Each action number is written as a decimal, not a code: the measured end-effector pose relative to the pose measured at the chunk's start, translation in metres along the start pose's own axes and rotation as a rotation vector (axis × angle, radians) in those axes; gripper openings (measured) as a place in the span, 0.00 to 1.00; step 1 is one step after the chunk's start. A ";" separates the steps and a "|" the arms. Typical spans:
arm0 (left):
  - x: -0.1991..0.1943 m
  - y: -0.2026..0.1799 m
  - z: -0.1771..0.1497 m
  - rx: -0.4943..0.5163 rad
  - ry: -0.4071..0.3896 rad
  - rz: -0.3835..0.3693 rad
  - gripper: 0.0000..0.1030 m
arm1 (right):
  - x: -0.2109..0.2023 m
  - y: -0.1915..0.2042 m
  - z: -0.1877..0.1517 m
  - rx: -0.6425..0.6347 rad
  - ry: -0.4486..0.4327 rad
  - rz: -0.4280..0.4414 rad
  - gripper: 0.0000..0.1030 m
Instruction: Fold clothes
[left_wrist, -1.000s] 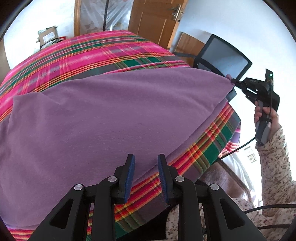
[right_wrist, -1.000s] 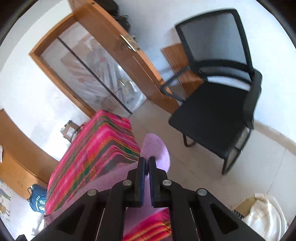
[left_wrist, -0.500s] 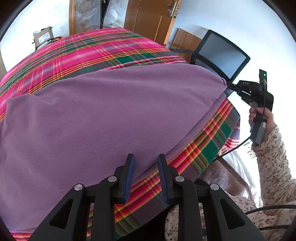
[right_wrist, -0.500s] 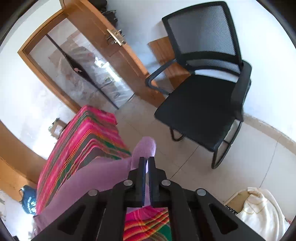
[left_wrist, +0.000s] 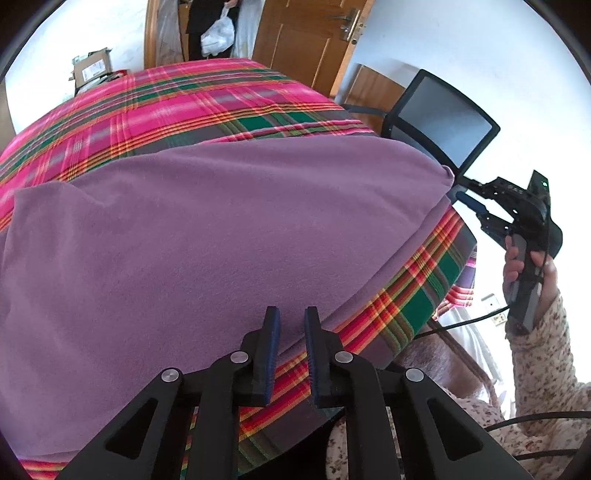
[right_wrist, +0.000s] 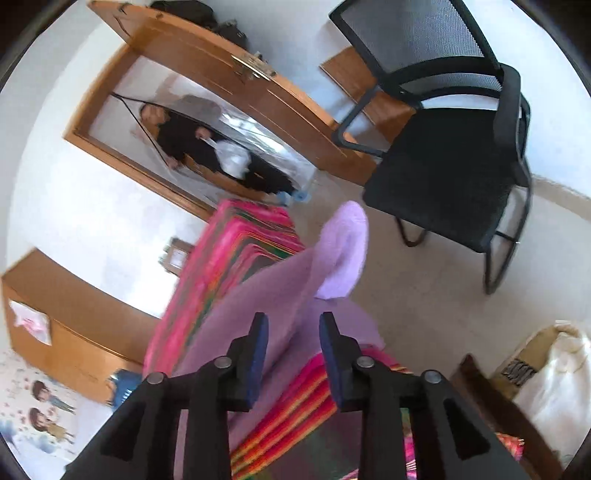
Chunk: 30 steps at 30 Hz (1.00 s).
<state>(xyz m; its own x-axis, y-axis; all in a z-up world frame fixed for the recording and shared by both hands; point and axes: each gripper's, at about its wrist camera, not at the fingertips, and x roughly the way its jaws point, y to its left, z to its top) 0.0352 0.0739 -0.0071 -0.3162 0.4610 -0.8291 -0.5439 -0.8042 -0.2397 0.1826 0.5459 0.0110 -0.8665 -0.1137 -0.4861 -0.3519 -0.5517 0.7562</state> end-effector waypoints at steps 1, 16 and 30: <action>0.001 0.001 0.000 -0.003 0.006 -0.001 0.16 | 0.001 0.002 -0.001 -0.003 0.001 0.019 0.37; 0.006 -0.015 -0.003 0.089 0.019 0.049 0.29 | 0.029 0.036 -0.004 -0.158 0.028 -0.091 0.34; 0.011 -0.025 -0.003 0.186 0.017 0.105 0.29 | 0.005 0.071 0.004 -0.254 -0.061 -0.081 0.03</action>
<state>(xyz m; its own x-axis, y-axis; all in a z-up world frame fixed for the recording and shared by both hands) 0.0476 0.0982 -0.0111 -0.3668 0.3708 -0.8532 -0.6433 -0.7636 -0.0553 0.1519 0.5093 0.0645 -0.8615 -0.0146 -0.5076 -0.3279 -0.7473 0.5779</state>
